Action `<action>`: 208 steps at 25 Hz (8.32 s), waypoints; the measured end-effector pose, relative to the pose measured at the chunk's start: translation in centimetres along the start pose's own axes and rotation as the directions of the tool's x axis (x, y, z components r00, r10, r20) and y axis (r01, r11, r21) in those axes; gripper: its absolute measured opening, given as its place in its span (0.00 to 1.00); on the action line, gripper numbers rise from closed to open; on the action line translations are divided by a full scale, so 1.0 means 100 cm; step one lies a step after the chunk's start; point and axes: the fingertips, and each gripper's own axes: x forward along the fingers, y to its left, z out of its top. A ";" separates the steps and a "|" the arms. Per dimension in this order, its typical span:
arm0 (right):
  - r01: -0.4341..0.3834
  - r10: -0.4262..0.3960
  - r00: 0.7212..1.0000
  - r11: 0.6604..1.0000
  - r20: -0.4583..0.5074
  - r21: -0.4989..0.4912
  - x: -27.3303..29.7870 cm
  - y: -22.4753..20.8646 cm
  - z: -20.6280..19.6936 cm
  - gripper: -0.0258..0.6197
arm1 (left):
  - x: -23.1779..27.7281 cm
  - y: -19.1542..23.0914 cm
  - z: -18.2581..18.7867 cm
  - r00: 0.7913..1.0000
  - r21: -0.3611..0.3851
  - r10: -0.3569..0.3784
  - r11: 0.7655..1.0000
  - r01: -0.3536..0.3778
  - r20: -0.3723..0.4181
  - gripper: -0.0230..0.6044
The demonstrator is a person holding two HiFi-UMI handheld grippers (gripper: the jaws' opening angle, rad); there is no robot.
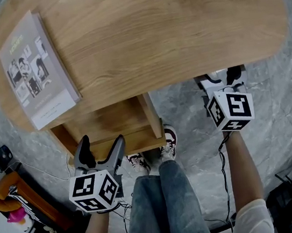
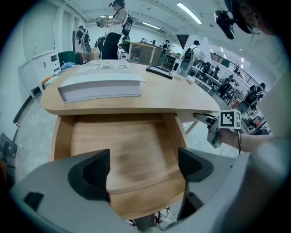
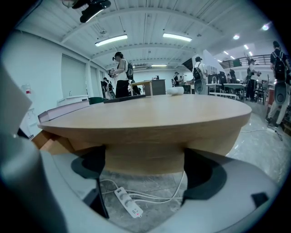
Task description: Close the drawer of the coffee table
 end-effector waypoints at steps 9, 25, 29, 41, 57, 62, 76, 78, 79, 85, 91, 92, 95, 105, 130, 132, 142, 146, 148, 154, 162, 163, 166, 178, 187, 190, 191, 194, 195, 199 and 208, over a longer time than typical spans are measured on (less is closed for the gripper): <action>0.015 -0.015 0.999 1.000 0.028 0.003 -0.017 -0.003 0.003 0.87 | -0.005 -0.004 -0.005 1.000 0.014 -0.024 1.000 0.024 0.005 0.78; 0.092 -0.119 0.987 0.970 0.107 0.227 -0.137 0.044 0.006 0.32 | -0.054 0.005 -0.032 0.993 -0.004 -0.066 0.998 0.067 0.097 0.77; 0.115 -0.138 0.986 0.970 0.098 0.214 -0.163 0.066 0.004 0.17 | -0.070 0.012 -0.043 0.988 -0.009 -0.063 0.998 0.065 0.141 0.76; 0.107 -0.112 0.993 0.990 0.044 0.090 -0.184 0.120 0.010 0.04 | -0.094 0.022 -0.083 0.956 -0.078 -0.039 0.995 0.064 0.292 0.75; -0.084 0.077 0.995 0.987 -0.061 -0.133 -0.150 0.164 0.015 0.04 | -0.030 0.052 -0.150 0.937 -0.129 0.086 0.991 -0.044 0.340 0.74; -0.081 0.074 0.995 0.989 -0.065 -0.121 -0.145 0.167 0.007 0.04 | -0.006 0.057 -0.156 0.935 -0.135 0.102 0.989 -0.059 0.340 0.74; -0.055 0.045 0.995 0.992 -0.091 -0.115 -0.142 0.159 -0.007 0.04 | 0.009 0.067 -0.143 0.922 -0.149 0.118 0.987 -0.066 0.368 0.74; -0.052 0.043 0.995 0.993 -0.086 -0.109 -0.142 0.158 -0.006 0.04 | 0.009 0.066 -0.141 0.924 -0.141 0.114 0.988 -0.066 0.366 0.73; -0.051 0.042 0.996 0.993 -0.084 -0.106 -0.142 0.158 -0.006 0.04 | 0.009 0.066 -0.140 0.924 -0.136 0.114 0.988 -0.068 0.366 0.72; -0.037 0.031 0.997 0.995 -0.067 -0.091 -0.142 0.152 -0.002 0.04 | 0.009 0.066 -0.139 0.918 -0.124 0.109 0.990 -0.067 0.381 0.73; -0.028 0.023 0.998 0.995 -0.061 -0.091 -0.143 0.147 -0.001 0.04 | 0.008 0.066 -0.138 0.926 -0.128 0.109 0.989 -0.067 0.360 0.72; -0.028 0.022 0.998 0.996 -0.061 -0.090 -0.143 0.147 -0.001 0.04 | 0.008 0.066 -0.138 0.927 -0.129 0.108 0.990 -0.065 0.359 0.72; -0.030 0.024 0.998 0.995 -0.059 -0.090 -0.142 0.147 0.000 0.04 | 0.007 0.066 -0.138 0.932 -0.133 0.102 0.989 -0.058 0.347 0.72; -0.018 0.014 0.999 0.996 -0.042 -0.084 -0.140 0.145 0.012 0.04 | 0.003 0.065 -0.137 0.947 -0.140 0.093 0.989 -0.051 0.309 0.71; 0.050 -0.049 0.998 0.999 -0.027 0.017 -0.141 0.136 0.023 0.04 | -0.014 0.073 -0.121 0.968 -0.117 0.097 0.991 -0.071 0.233 0.70; 0.056 -0.055 0.998 0.998 -0.028 0.020 -0.141 0.134 0.024 0.04 | -0.014 0.073 -0.121 0.970 -0.117 0.095 0.991 -0.070 0.225 0.69; 0.076 -0.074 0.997 0.996 -0.031 0.048 -0.139 0.127 0.024 0.04 | -0.019 0.073 -0.085 0.952 -0.126 0.105 0.989 -0.071 0.287 0.69; 0.080 -0.079 0.997 0.995 -0.028 0.057 -0.137 0.128 0.025 0.04 | -0.014 0.074 -0.069 0.950 -0.138 0.105 0.988 -0.067 0.294 0.68; 0.083 -0.081 0.996 0.995 -0.029 0.060 -0.136 0.128 0.025 0.04 | -0.012 0.076 -0.064 0.949 -0.137 0.107 0.988 -0.069 0.295 0.68; 0.100 -0.099 0.995 0.993 -0.027 0.066 -0.135 0.122 0.027 0.04 | -0.006 0.080 -0.048 0.948 -0.135 0.109 0.988 -0.071 0.298 0.68; 0.123 -0.120 0.992 0.989 -0.038 0.086 -0.132 0.117 0.024 0.04 | 0.007 0.087 -0.019 0.945 -0.136 0.113 0.988 -0.074 0.308 0.68; 0.126 -0.123 0.992 0.988 -0.039 0.090 -0.131 0.116 0.024 0.04 | 0.009 0.089 -0.015 0.944 -0.136 0.114 0.988 -0.074 0.311 0.68; 0.136 -0.133 0.990 0.986 -0.040 0.096 -0.130 0.111 0.024 0.04 | 0.014 0.092 -0.002 0.940 -0.133 0.115 0.988 -0.075 0.322 0.68; 0.169 -0.163 0.985 0.977 -0.052 0.127 -0.126 0.098 0.022 0.04 | 0.032 0.103 0.041 0.919 -0.133 0.131 0.987 -0.087 0.371 0.68; 0.163 -0.158 0.986 0.979 -0.051 0.125 -0.123 0.098 0.023 0.04 | 0.041 0.108 0.062 0.898 -0.121 0.133 0.989 -0.090 0.420 0.69; 0.163 -0.158 0.986 0.979 -0.052 0.120 -0.125 0.096 0.021 0.04 | 0.045 0.110 0.070 0.891 -0.114 0.134 0.989 -0.093 0.433 0.69; 0.165 -0.160 0.986 0.979 -0.052 0.120 -0.126 0.095 0.021 0.04 | 0.046 0.111 0.072 0.890 -0.113 0.134 0.989 -0.093 0.437 0.69; 0.168 -0.163 0.985 0.978 -0.048 0.121 -0.129 0.094 0.021 0.04 | 0.047 0.111 0.074 0.886 -0.109 0.134 0.989 -0.096 0.444 0.70; 0.167 -0.163 0.986 0.979 -0.046 0.121 -0.129 0.095 0.022 0.04 | 0.047 0.111 0.074 0.884 -0.110 0.135 0.989 -0.096 0.447 0.70; 0.164 -0.162 0.986 0.979 -0.032 0.124 -0.134 0.096 0.026 0.04 | 0.046 0.112 0.073 0.884 -0.112 0.133 0.989 -0.093 0.448 0.69; 0.171 -0.178 0.984 0.964 0.018 0.204 -0.160 0.102 0.045 0.04 | 0.000 0.112 0.033 0.916 -0.180 0.137 0.981 -0.073 0.376 0.69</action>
